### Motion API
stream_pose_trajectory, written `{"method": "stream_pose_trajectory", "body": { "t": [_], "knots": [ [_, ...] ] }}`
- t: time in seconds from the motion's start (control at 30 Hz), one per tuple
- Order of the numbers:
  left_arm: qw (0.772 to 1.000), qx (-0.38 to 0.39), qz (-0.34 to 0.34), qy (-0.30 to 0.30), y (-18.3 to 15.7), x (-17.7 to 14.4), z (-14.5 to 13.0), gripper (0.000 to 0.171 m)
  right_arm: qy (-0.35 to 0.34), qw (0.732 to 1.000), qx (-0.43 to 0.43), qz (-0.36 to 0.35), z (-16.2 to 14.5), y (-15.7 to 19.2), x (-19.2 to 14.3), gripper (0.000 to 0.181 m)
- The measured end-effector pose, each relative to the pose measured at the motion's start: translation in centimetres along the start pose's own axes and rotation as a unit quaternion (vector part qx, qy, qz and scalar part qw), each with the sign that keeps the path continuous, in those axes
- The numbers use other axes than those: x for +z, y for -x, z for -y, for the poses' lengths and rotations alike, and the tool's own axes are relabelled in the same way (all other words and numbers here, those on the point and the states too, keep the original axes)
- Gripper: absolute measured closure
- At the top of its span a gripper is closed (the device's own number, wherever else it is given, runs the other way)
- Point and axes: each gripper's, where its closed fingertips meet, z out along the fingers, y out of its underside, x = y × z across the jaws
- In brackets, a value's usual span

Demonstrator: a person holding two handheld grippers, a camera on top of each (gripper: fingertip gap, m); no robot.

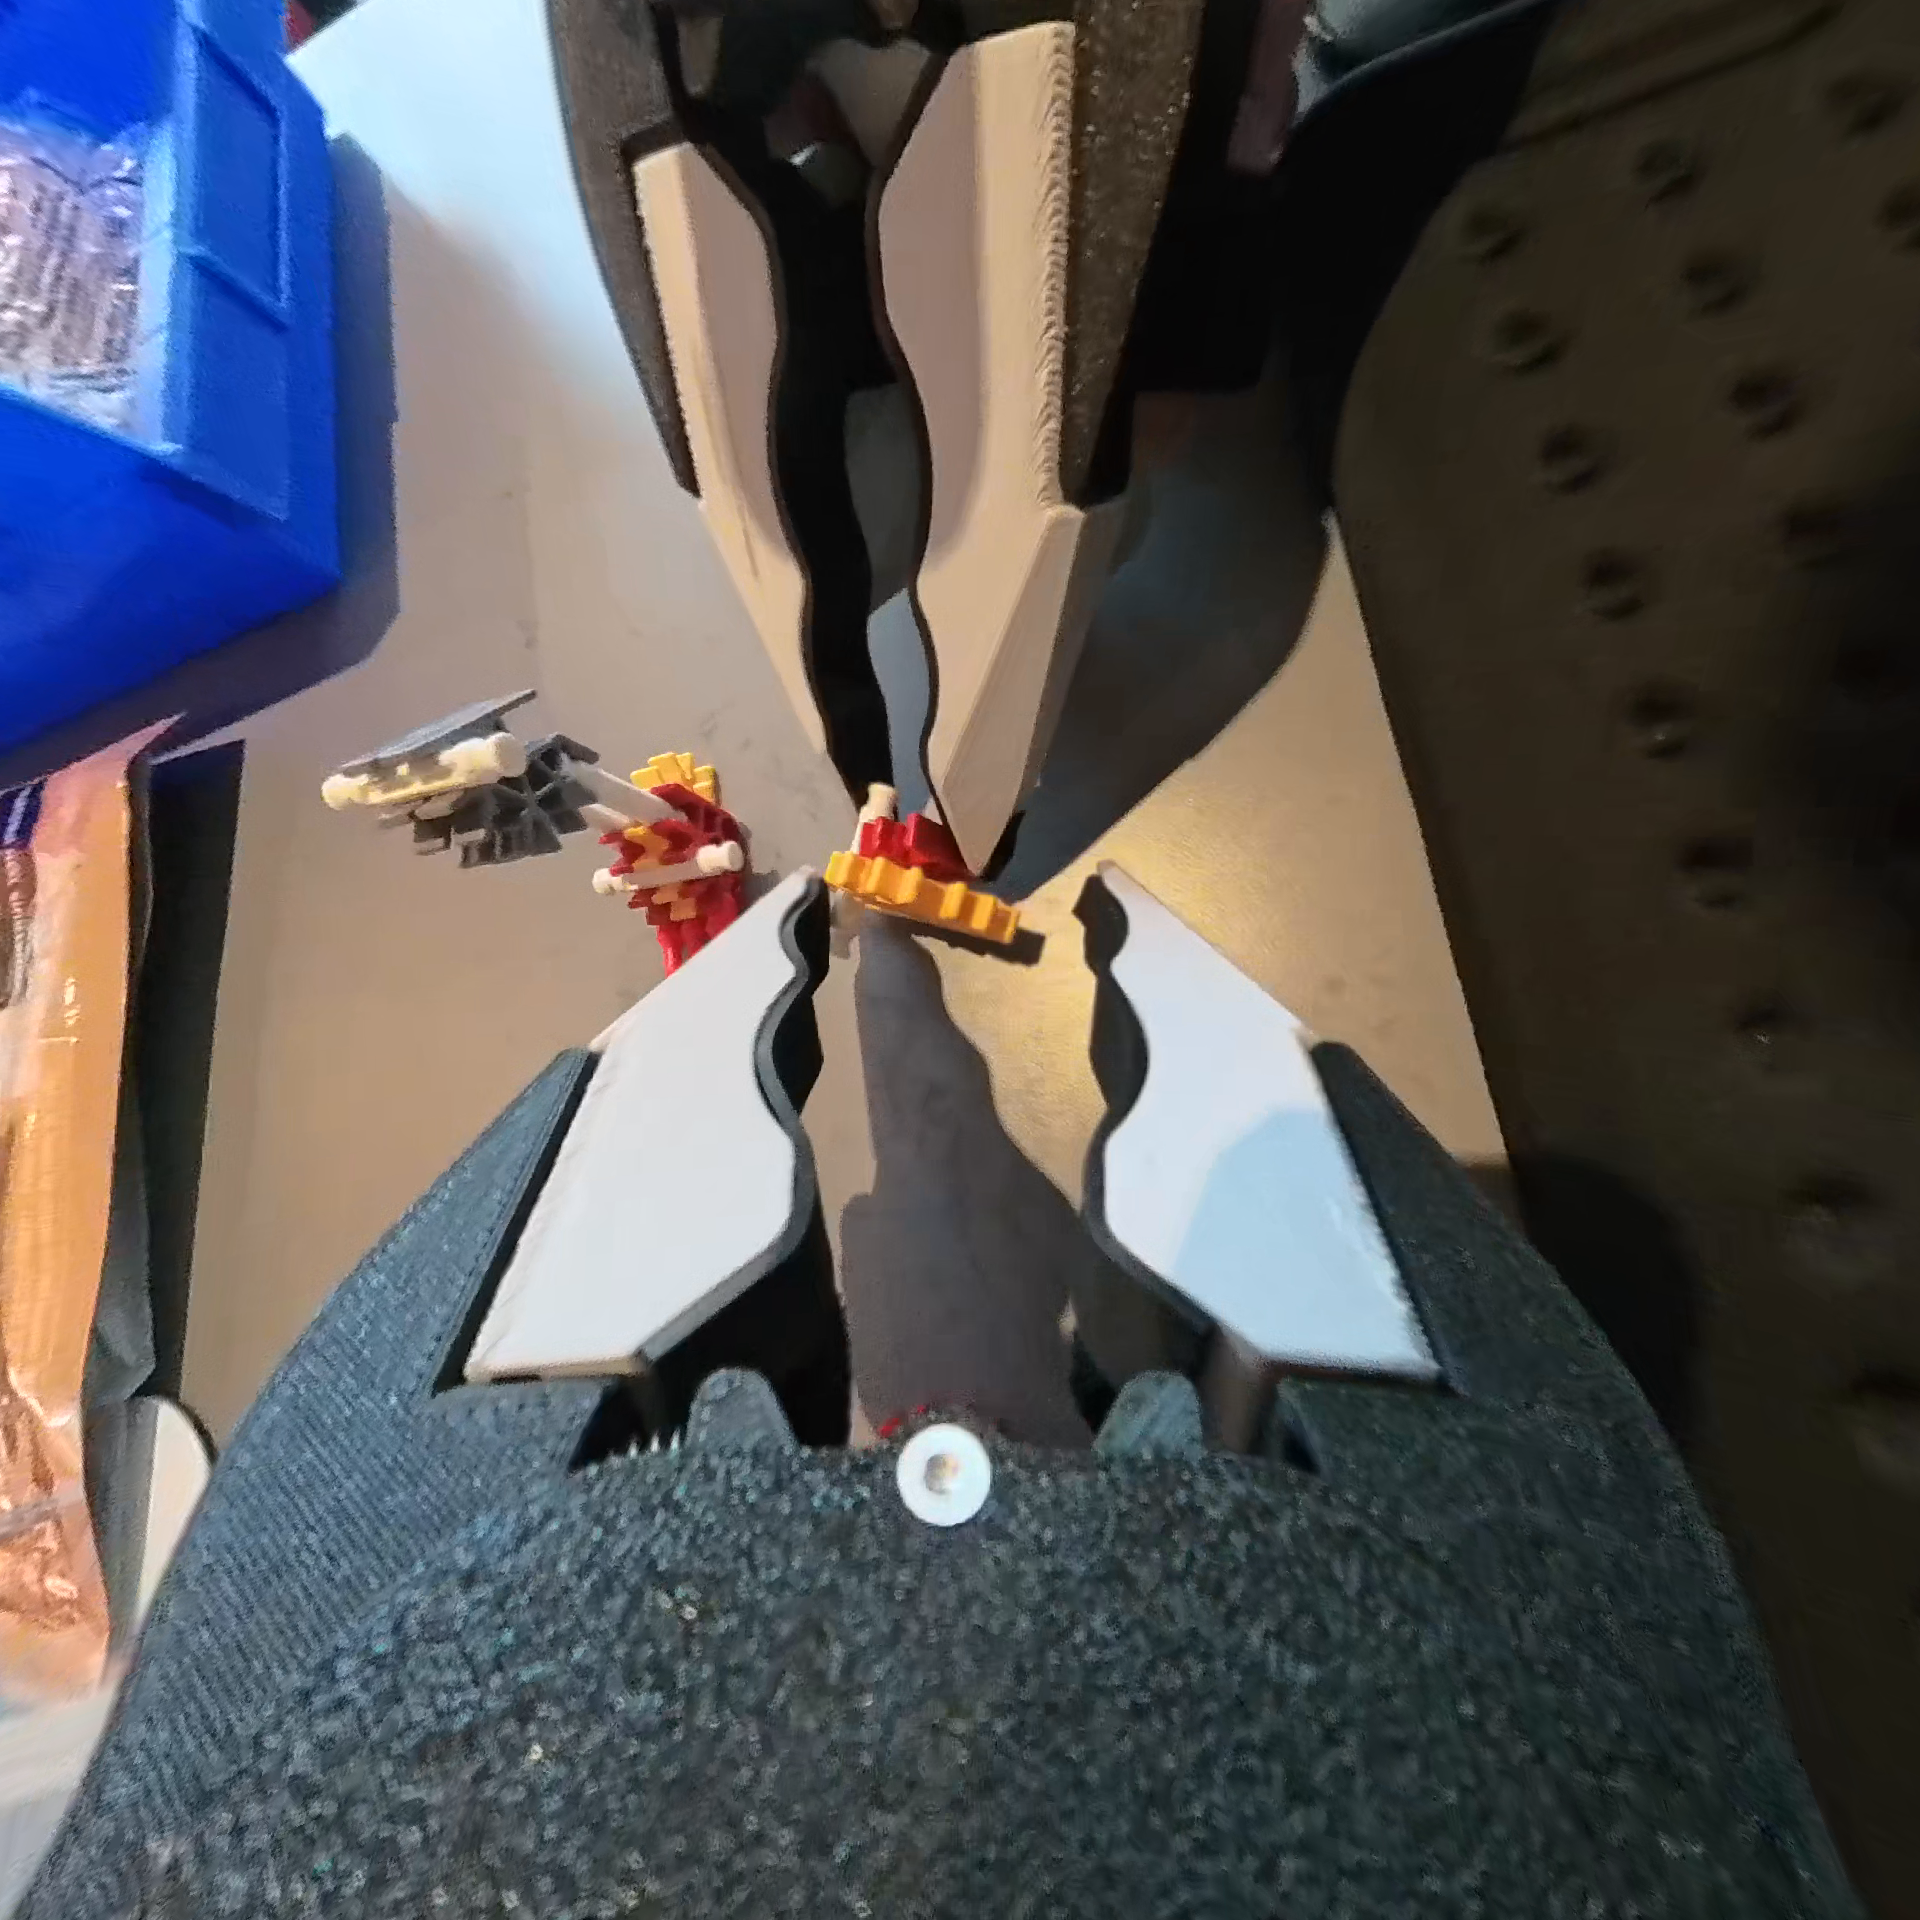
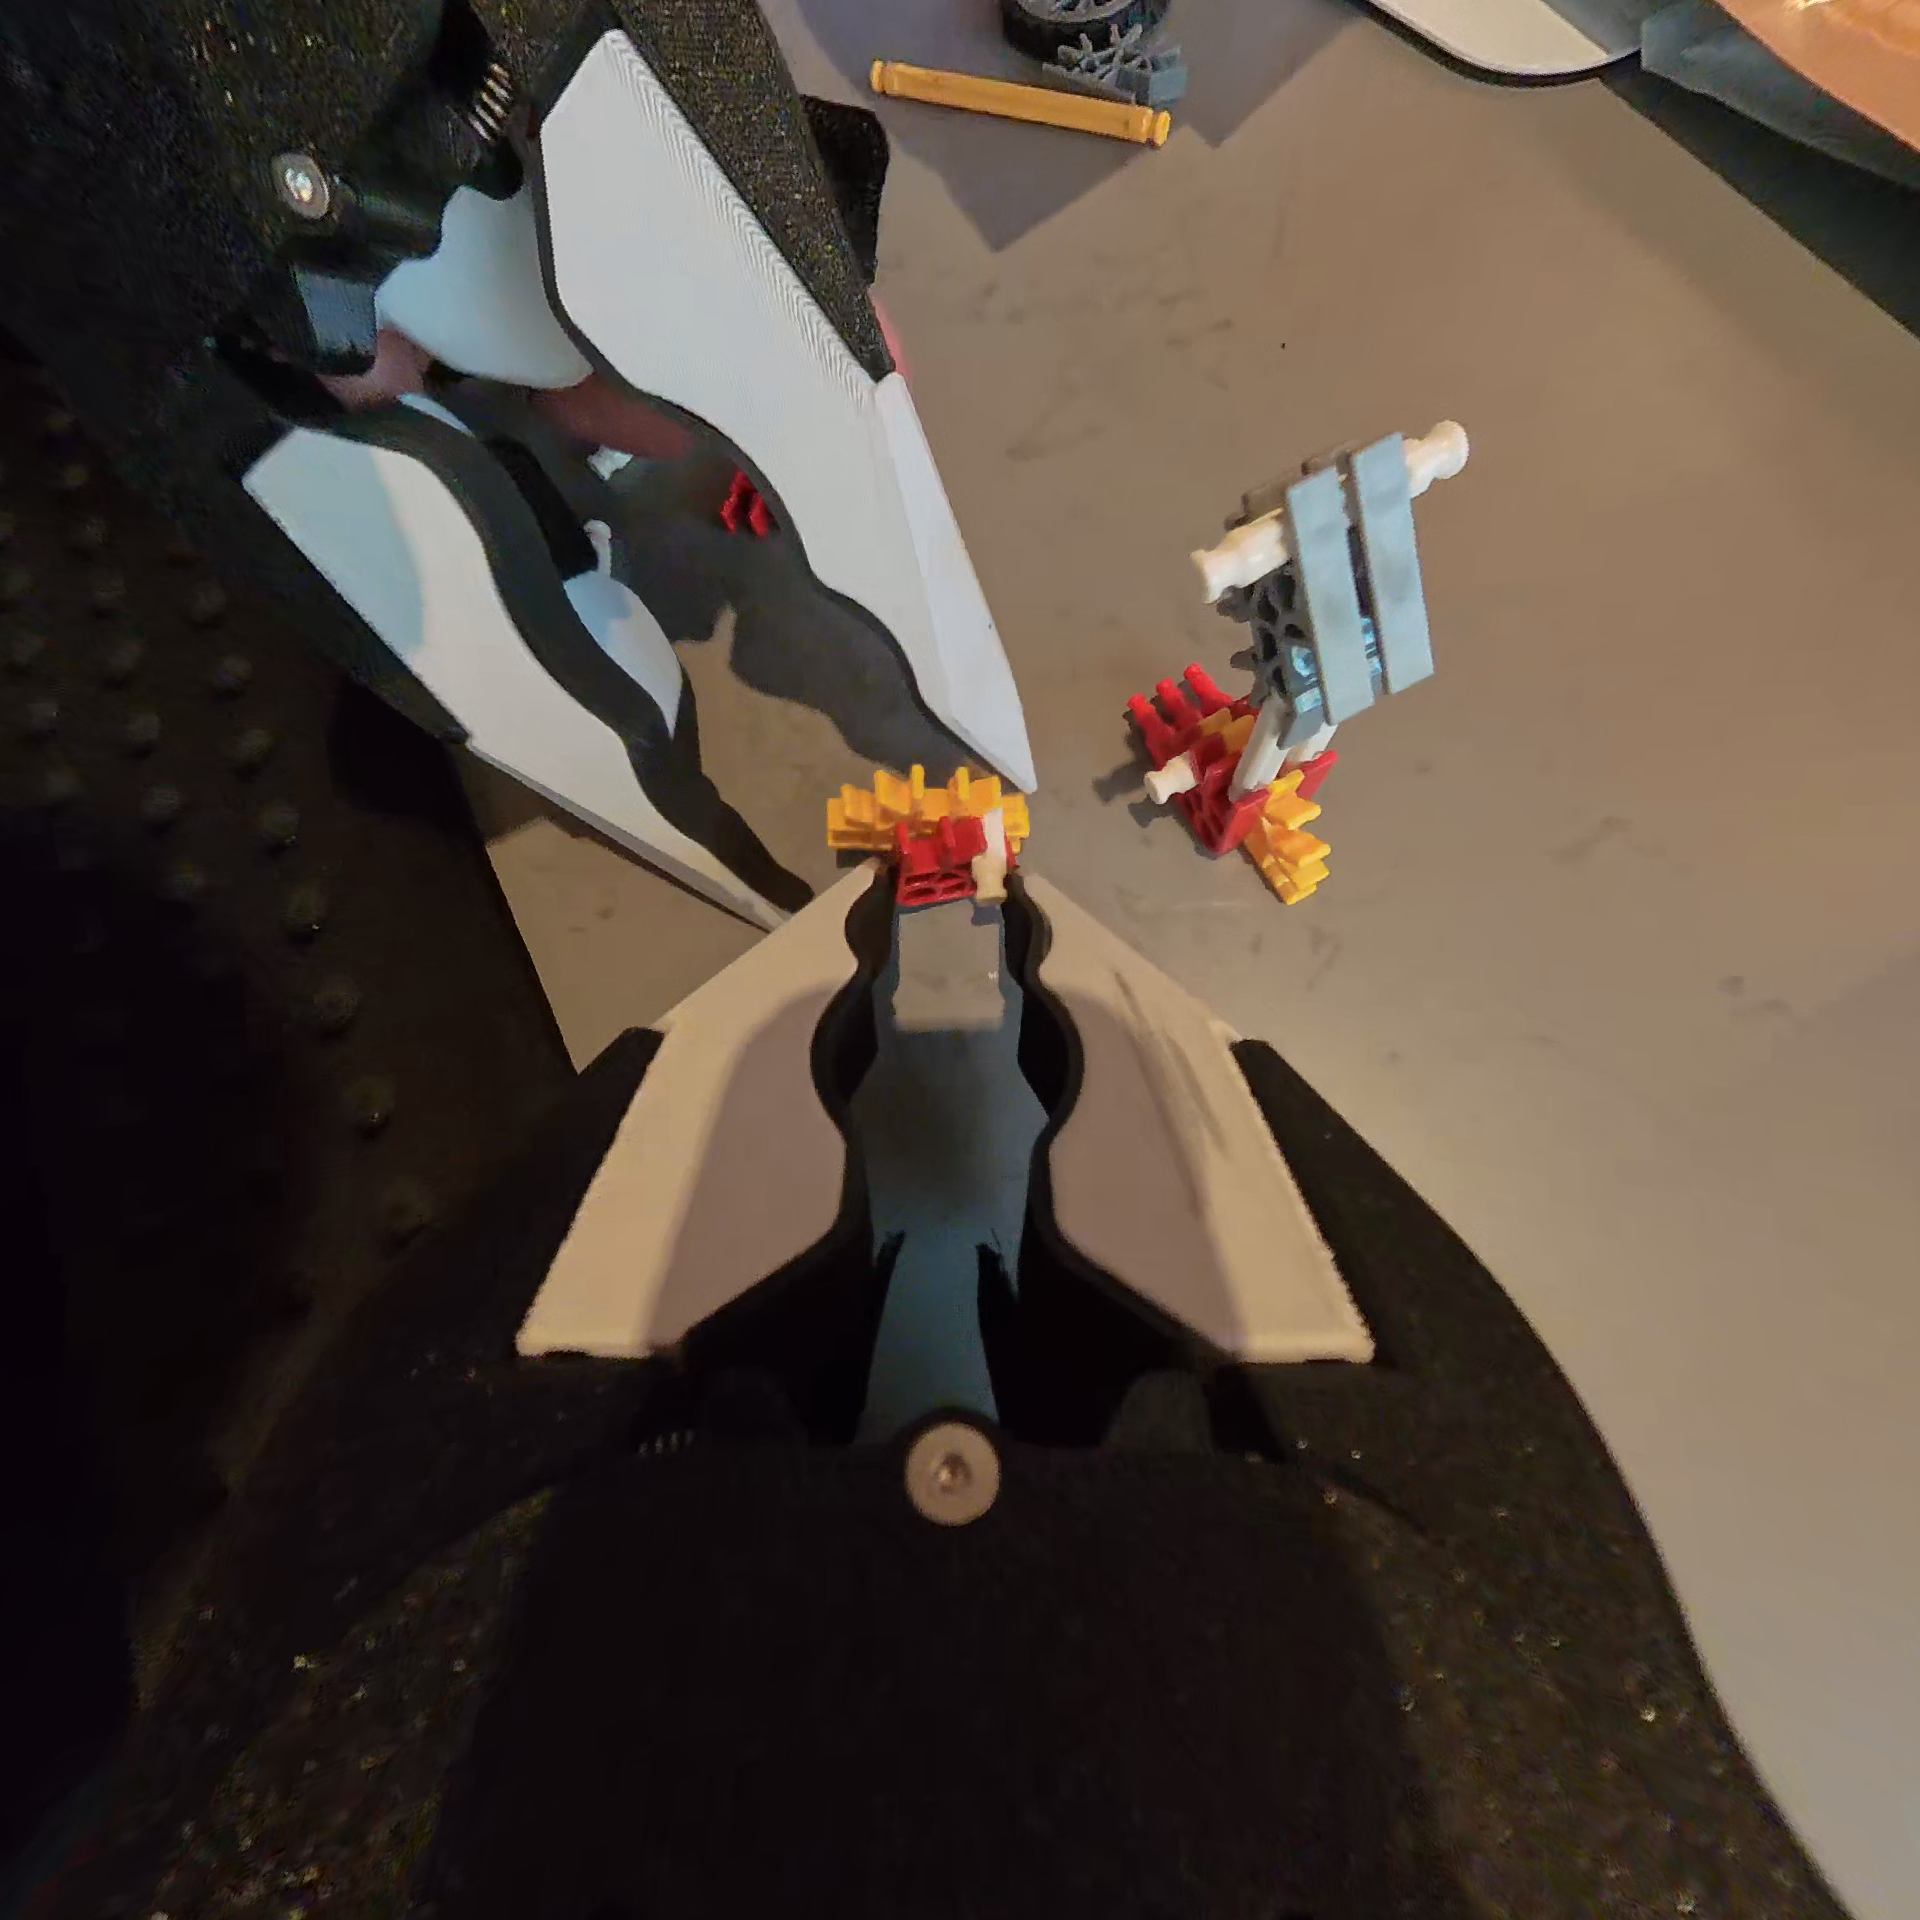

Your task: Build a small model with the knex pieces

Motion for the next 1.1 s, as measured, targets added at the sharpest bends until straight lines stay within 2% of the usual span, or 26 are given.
{"method": "stream_pose_trajectory", "body": {
  "t": [0.1,0.17,0.2,0.33,0.43,0.53,0.73,0.9,1.0,1.1],
  "knots": [
    [0.999,-0.014,0.027,-0.017,0.2,0.3,0.6,0.122,0.007,1.000,0.006,0.008,-0.1,0.3,0.3,0.170],
    [0.999,0.005,0.041,-0.029,0.2,0.5,1.4,0.136,0.019,1.000,-0.009,0.007,-0.2,0.9,0.8,0.179],
    [0.999,0.013,0.049,-0.015,0.3,0.7,1.4,0.136,0.019,1.000,-0.011,0.000,-0.2,0.7,0.8,0.180],
    [0.998,-0.005,0.057,-0.024,0.5,0.6,1.3,0.134,0.017,1.000,-0.018,-0.010,-0.2,0.6,0.8,0.180],
    [0.998,-0.038,0.052,-0.018,0.6,0.4,0.8,0.139,0.016,1.000,-0.019,-0.008,-0.2,0.5,0.6,0.181],
    [0.997,-0.054,0.060,-0.018,0.4,0.3,0.7,0.134,0.022,0.999,-0.037,-0.013,-0.3,0.6,0.8,0.181],
    [0.994,-0.058,0.091,-0.008,1.1,-2.1,-0.2,0.130,0.026,0.998,-0.062,-0.022,-0.4,0.8,0.3,0.181],
    [0.993,-0.098,0.058,0.040,0.3,-3.0,-2.7,0.134,0.026,0.997,-0.076,-0.016,0.0,1.3,0.2,0.175],
    [0.993,-0.103,0.035,0.041,-0.5,-2.6,-2.5,0.149,0.021,0.997,-0.078,-0.014,0.3,1.5,0.3,0.175],
    [0.991,-0.125,0.014,0.039,-0.8,-2.4,-2.4,0.154,0.015,0.997,-0.070,-0.008,0.3,1.7,0.2,0.176]
  ]
}}
